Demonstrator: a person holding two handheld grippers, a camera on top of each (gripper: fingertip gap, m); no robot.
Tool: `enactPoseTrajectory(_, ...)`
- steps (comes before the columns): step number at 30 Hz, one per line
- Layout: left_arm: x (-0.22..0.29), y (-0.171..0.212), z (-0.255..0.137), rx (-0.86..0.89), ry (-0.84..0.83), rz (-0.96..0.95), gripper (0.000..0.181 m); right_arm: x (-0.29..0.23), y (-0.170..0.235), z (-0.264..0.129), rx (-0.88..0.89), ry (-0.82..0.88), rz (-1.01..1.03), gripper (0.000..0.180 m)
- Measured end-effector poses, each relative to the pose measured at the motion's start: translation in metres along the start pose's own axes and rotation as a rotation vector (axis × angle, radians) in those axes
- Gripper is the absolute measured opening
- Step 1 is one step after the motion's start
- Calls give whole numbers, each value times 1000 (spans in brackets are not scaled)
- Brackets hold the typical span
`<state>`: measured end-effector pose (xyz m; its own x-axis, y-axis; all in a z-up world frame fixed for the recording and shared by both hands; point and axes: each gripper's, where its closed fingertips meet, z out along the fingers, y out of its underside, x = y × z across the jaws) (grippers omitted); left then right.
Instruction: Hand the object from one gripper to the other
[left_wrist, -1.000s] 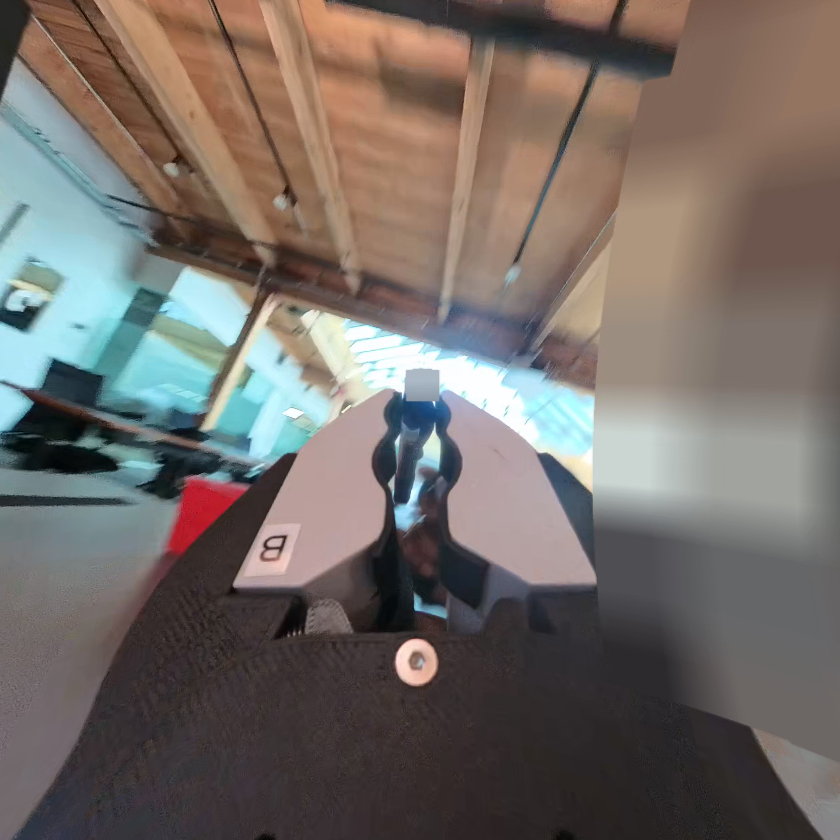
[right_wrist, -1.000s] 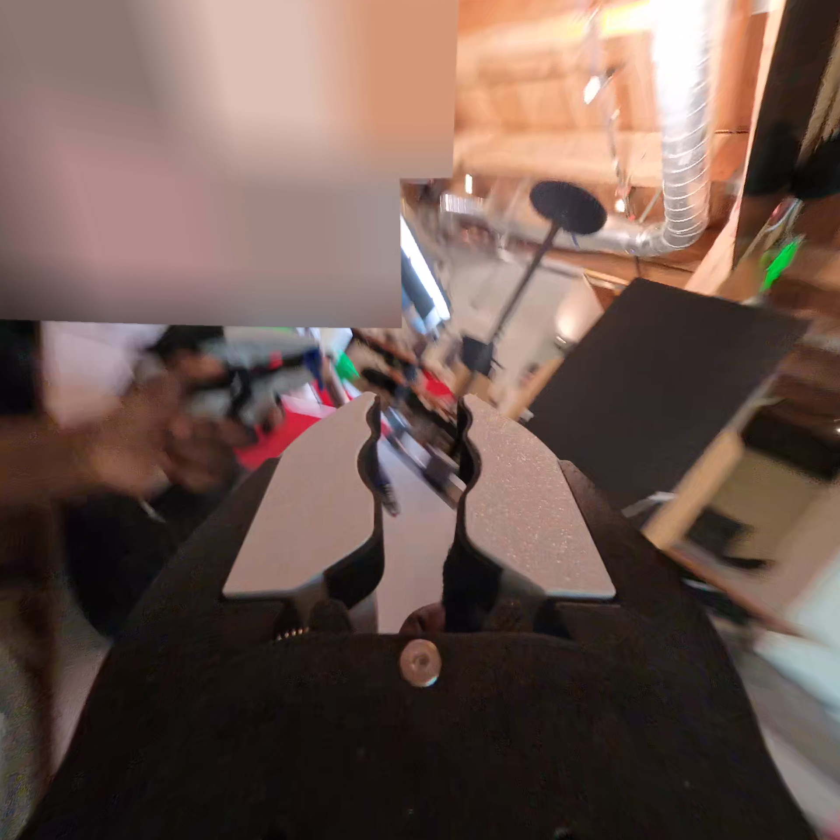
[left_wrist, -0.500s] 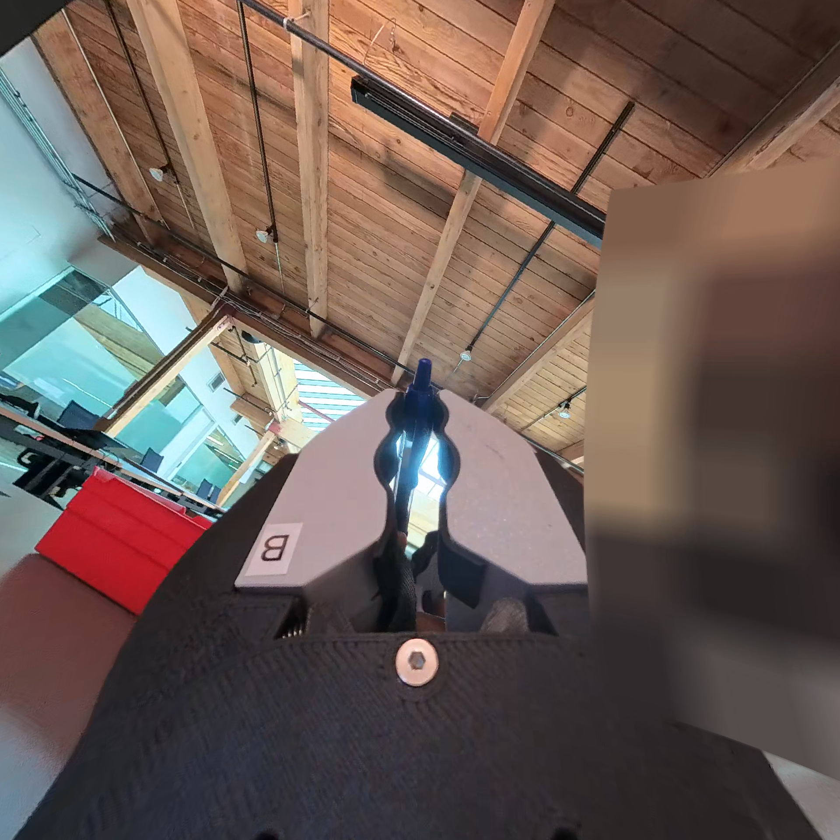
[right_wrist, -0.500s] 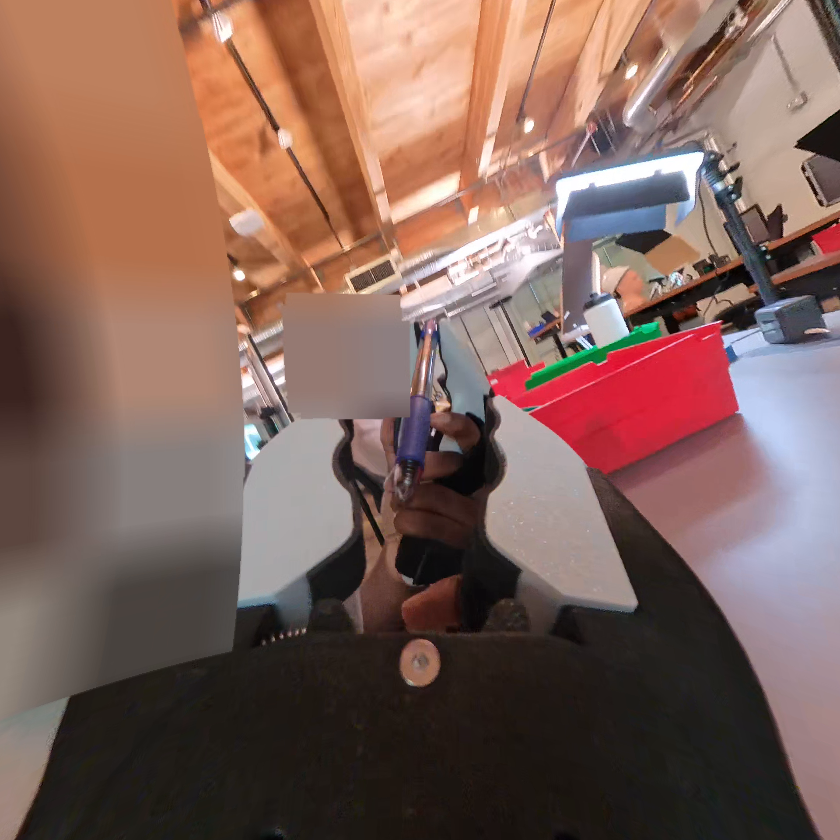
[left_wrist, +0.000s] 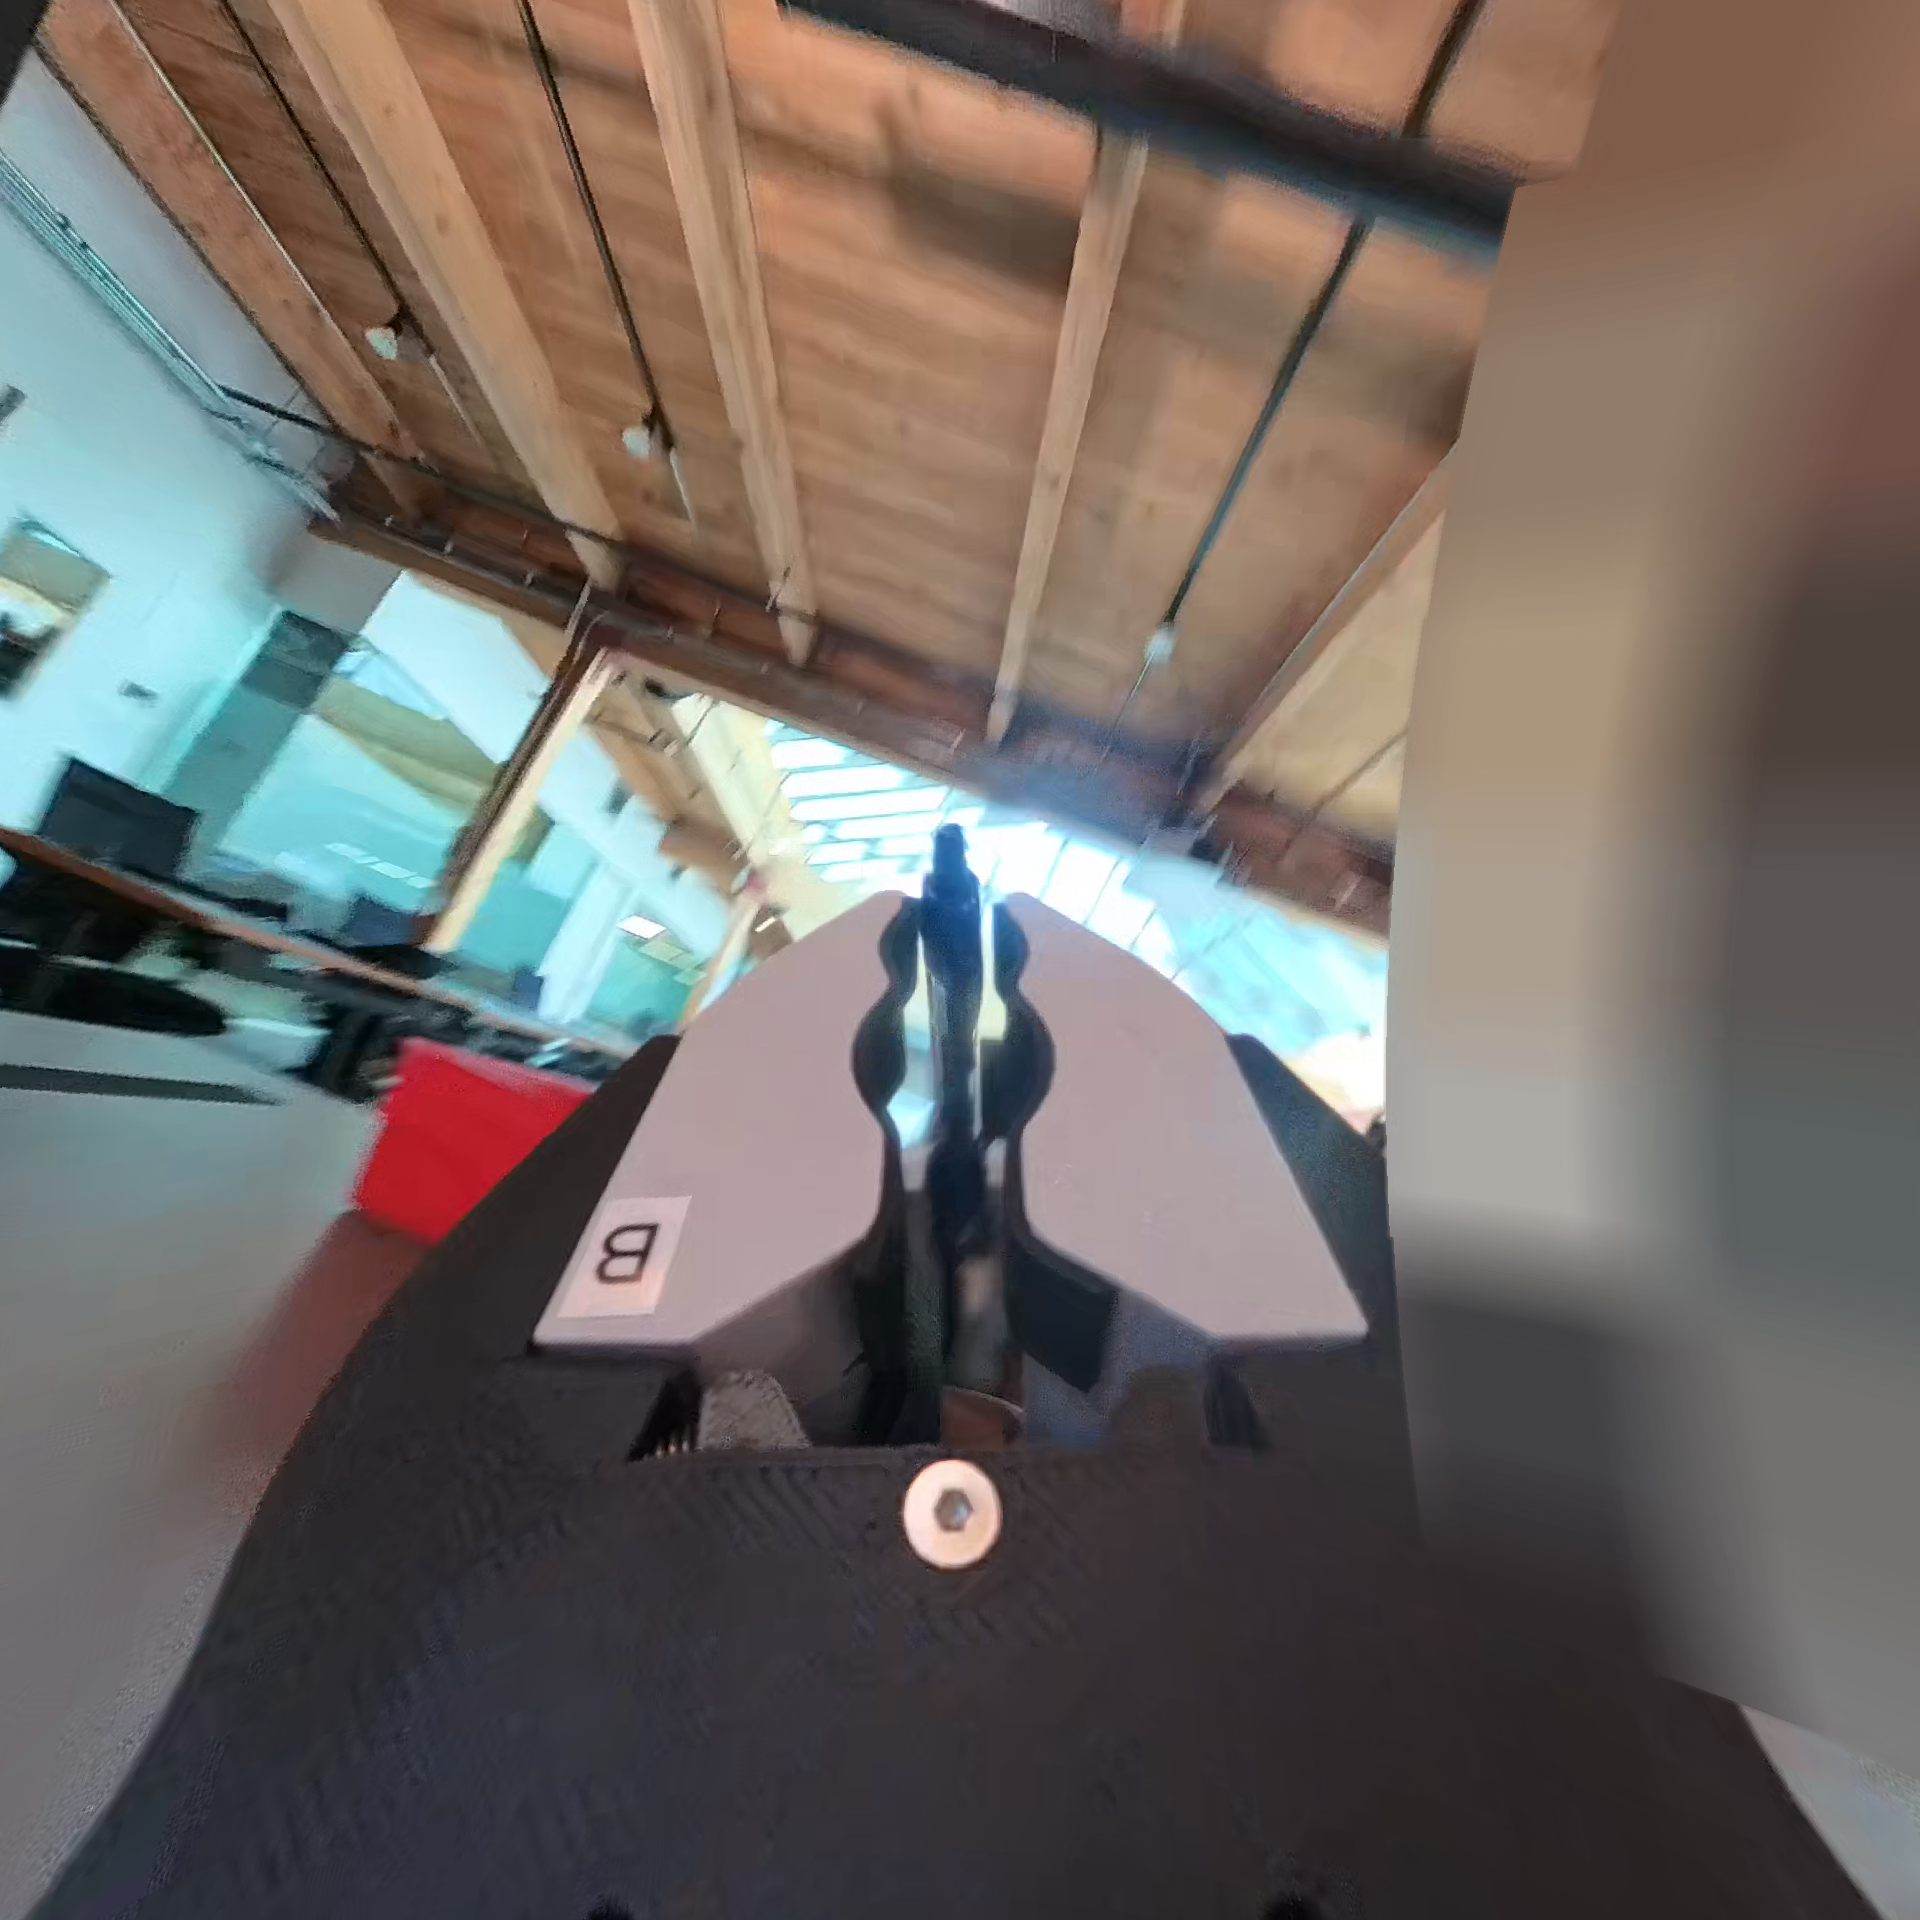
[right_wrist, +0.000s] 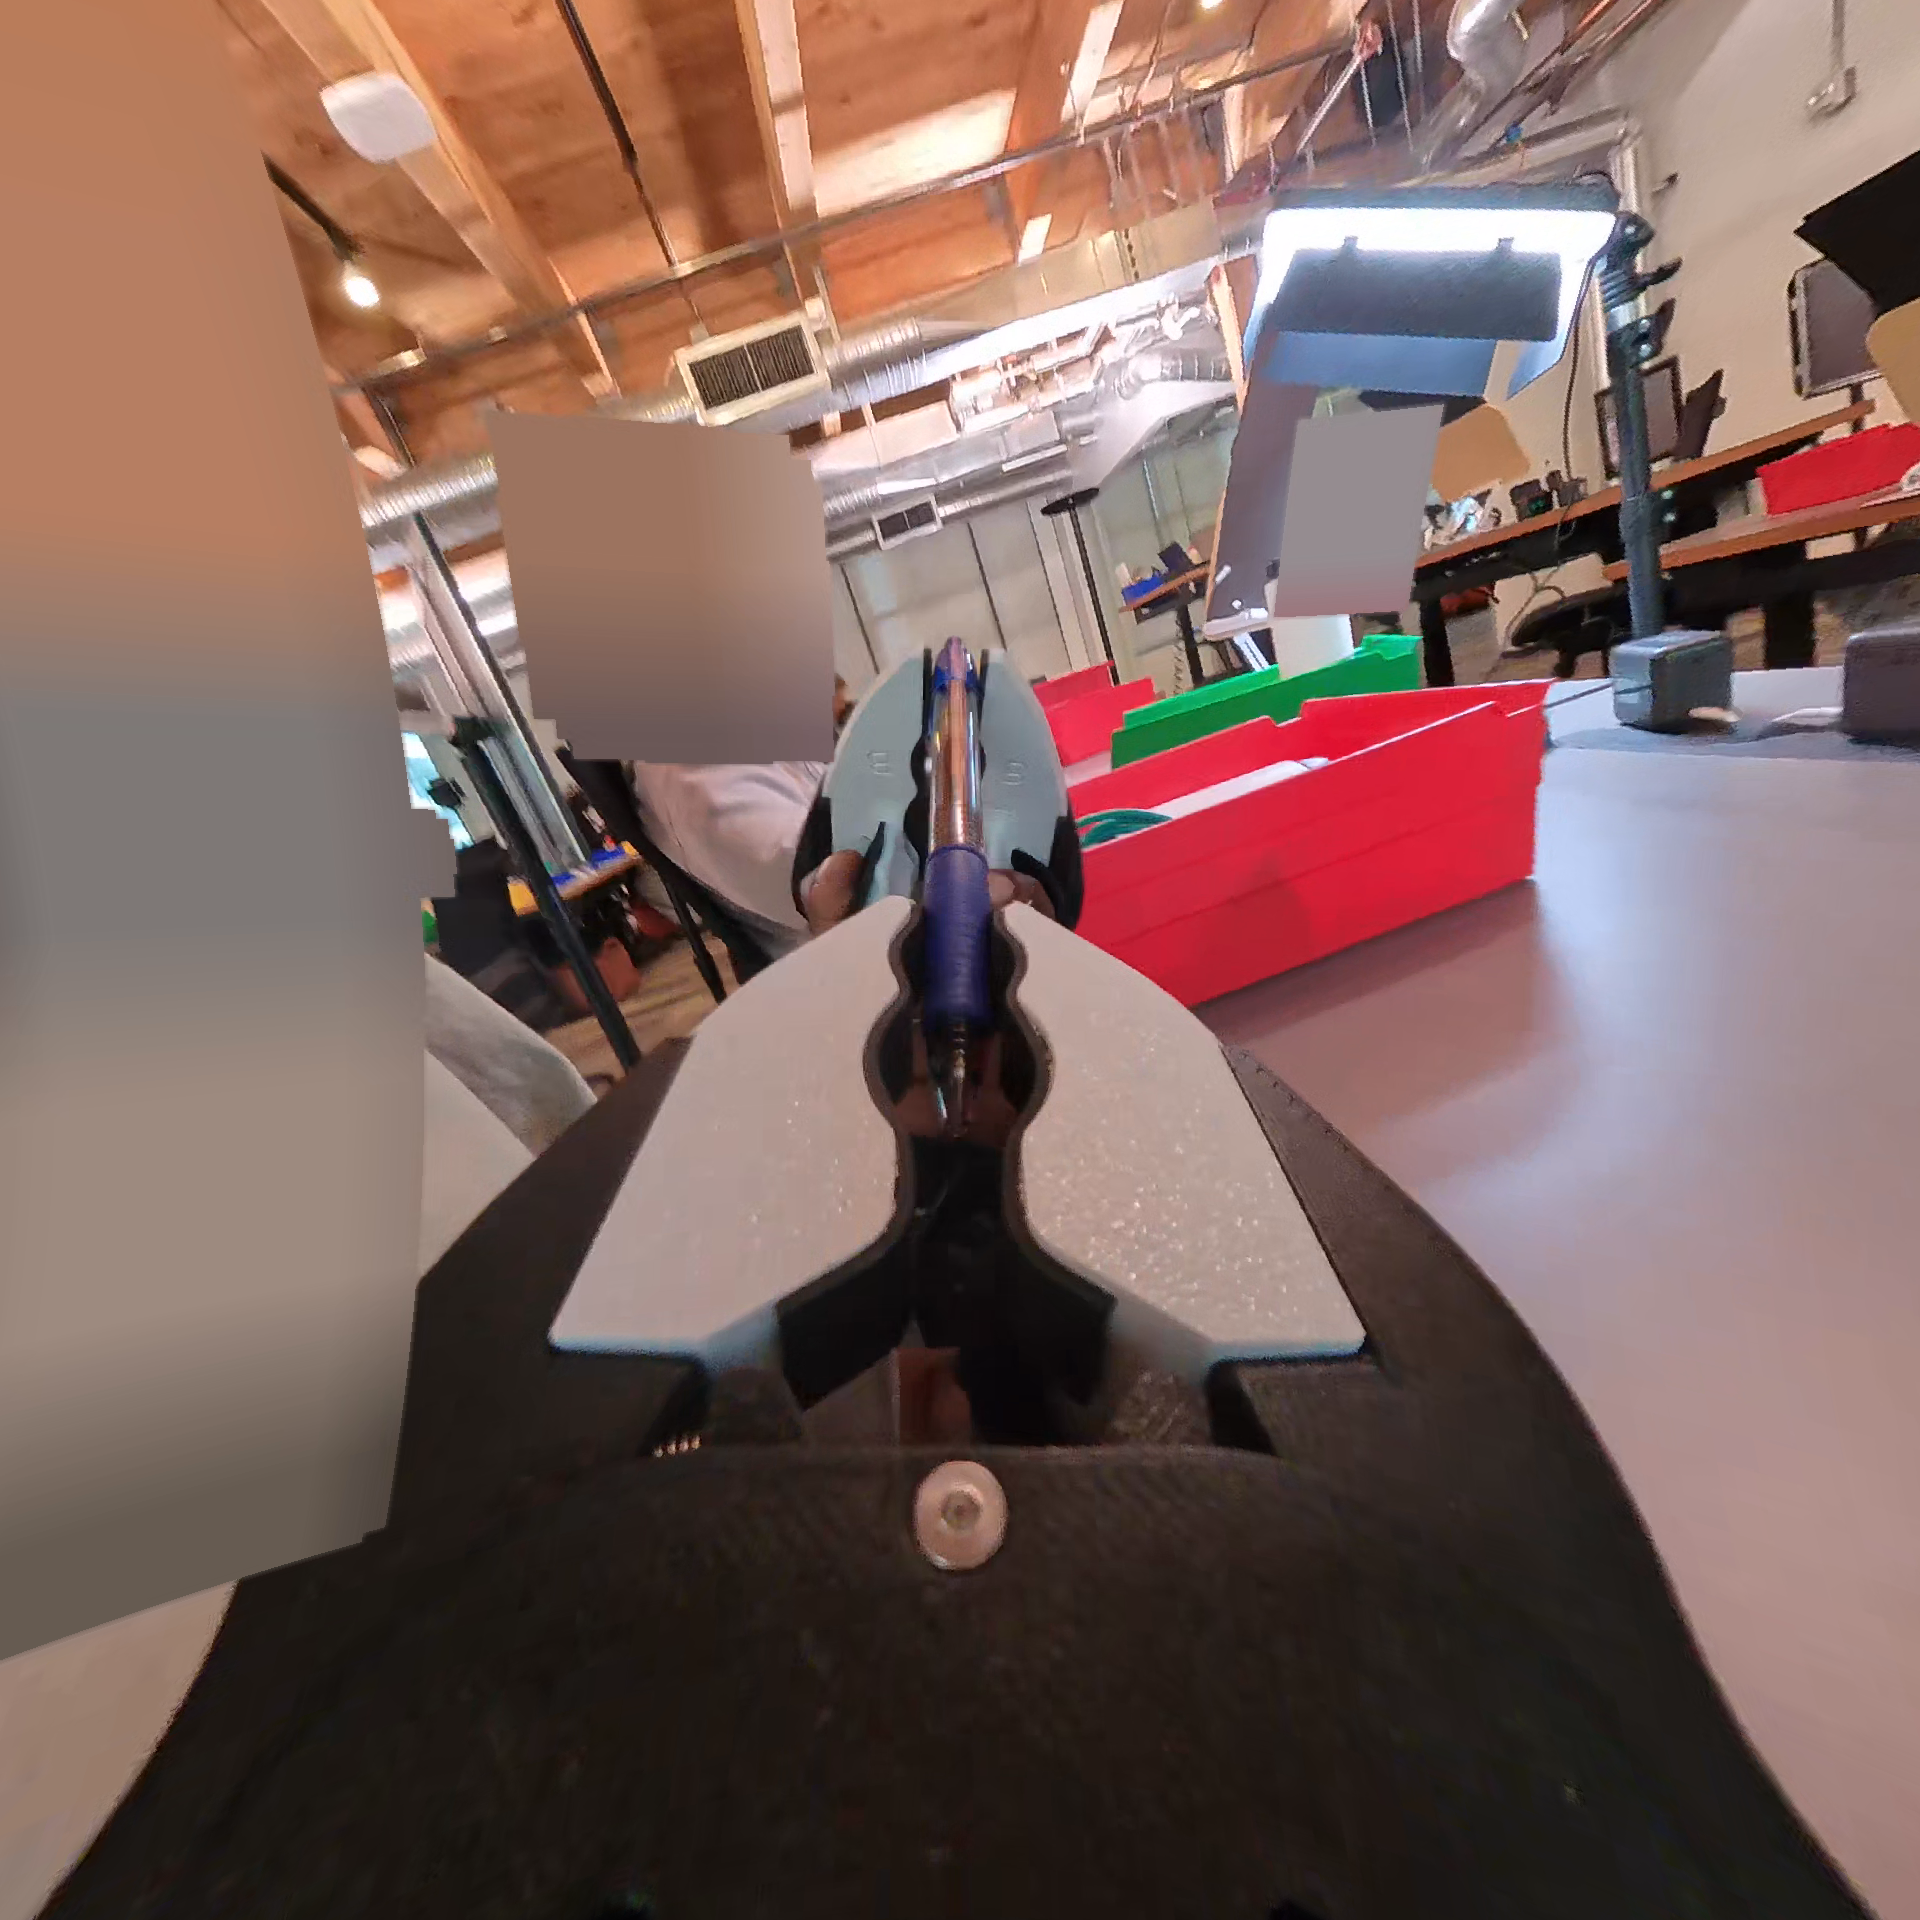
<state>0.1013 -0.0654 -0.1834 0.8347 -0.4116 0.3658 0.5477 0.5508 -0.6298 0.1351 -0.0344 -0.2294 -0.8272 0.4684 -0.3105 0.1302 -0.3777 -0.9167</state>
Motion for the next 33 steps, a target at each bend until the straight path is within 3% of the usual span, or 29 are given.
enactPoseTrajectory(1, -1, 2, -1, -76, -28, 119, 22, 2, -3, -4, -30, 20, -25, 11)
enactPoseTrajectory(4, -17, 6, -9, -370, -189, 647, 50, 13, -4, -19, -222, 108, -88, 11)
enactPoseTrajectory(7, -26, 16, -19, -667, -277, 1145, 54, 25, 1, -36, -428, 234, -185, 11)
enactPoseTrajectory(10, -30, 38, -21, -873, -281, 1494, 53, 29, 5, -44, -539, 320, -276, 11)
enactPoseTrajectory(14, -39, 62, -15, -962, -294, 1778, 40, 29, 11, -43, -607, 388, -321, 11)
enactPoseTrajectory(18, -47, 77, -12, -980, -301, 1874, 32, 22, 16, -38, -625, 381, -312, 11)
enactPoseTrajectory(21, -51, 75, -12, -960, -331, 1940, 15, 17, 14, -34, -606, 378, -318, 11)
enactPoseTrajectory(24, -46, 73, -8, -875, -353, 1791, 14, 6, 0, -25, -484, 314, -351, 12)
enactPoseTrajectory(26, -40, 66, -3, -754, -372, 1574, 14, -8, -19, -19, -333, 229, -365, 31)
enactPoseTrajectory(28, -30, 59, 3, -595, -356, 1250, 14, -19, -37, -17, -187, 168, -361, 47)
enactPoseTrajectory(31, -8, 56, 12, -385, -222, 661, 14, -23, -49, -15, -19, 130, -351, 46)
enactPoseTrajectory(33, -3, 56, 14, -308, -159, 370, 14, -19, -44, -11, 13, 135, -333, 45)
